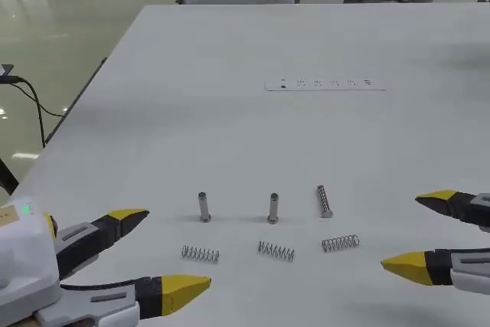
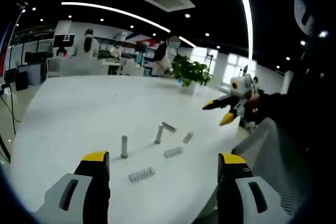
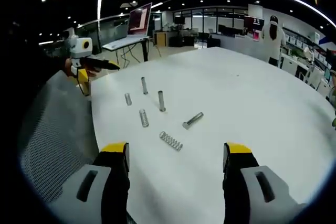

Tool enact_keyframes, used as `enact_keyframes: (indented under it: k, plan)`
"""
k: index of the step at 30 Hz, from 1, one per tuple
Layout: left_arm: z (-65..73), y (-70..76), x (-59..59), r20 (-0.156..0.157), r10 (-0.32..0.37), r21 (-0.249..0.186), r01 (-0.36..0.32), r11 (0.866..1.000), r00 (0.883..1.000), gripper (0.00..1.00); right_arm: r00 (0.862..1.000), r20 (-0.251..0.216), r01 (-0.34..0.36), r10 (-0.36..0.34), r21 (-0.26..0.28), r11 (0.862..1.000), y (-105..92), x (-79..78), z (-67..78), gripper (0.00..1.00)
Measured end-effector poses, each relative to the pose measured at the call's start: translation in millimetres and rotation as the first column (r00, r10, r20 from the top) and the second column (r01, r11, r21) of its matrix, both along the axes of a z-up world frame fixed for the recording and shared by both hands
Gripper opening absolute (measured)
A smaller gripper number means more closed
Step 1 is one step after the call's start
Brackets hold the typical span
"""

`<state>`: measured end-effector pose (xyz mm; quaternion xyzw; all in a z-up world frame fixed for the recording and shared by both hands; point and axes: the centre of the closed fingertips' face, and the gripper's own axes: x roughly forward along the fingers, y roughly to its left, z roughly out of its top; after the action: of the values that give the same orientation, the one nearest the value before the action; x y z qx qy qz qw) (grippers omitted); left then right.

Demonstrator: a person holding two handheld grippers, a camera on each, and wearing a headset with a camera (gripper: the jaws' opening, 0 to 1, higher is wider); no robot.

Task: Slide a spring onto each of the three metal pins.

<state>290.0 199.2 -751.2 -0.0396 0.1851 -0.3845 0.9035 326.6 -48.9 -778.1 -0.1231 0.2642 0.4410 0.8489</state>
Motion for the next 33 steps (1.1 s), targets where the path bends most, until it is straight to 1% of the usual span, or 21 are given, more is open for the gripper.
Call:
enact_keyframes:
  k: [12, 21, 28, 32, 33]
  plan:
    - [-0.4, -0.6, 0.0, -0.001, -0.002, 0.001, 0.002, 1.000, 1.000, 0.81, 1.000, -0.004, 0.011, -0.011, -0.005, 1.000, -3.2, -0.3, -2.1, 0.71]
    - [-0.3, -0.4, 0.9, 0.000, -0.004, 0.002, 0.004, 1.000, 1.000, 0.81, 1.000, -0.004, 0.017, -0.017, -0.010, 1.000, -2.9, 2.6, -2.3, 0.70]
    - [-0.1, -1.6, 0.6, 0.000, -0.009, 0.003, 0.009, 1.000, 1.000, 0.81, 0.999, -0.001, 0.034, -0.034, -0.018, 0.999, 3.3, 19.1, 2.8, 0.67]
    - [0.4, -1.4, 0.3, 0.001, -0.008, 0.002, 0.008, 1.000, 1.000, 0.81, 0.999, -0.005, 0.043, -0.044, -0.051, 0.998, 8.5, 33.9, 2.9, 0.63]
    - [0.4, -1.5, 0.2, 0.001, -0.008, 0.003, 0.008, 1.000, 1.000, 0.81, 0.999, -0.004, 0.044, -0.044, -0.053, 0.998, 10.3, 37.1, 3.4, 0.62]
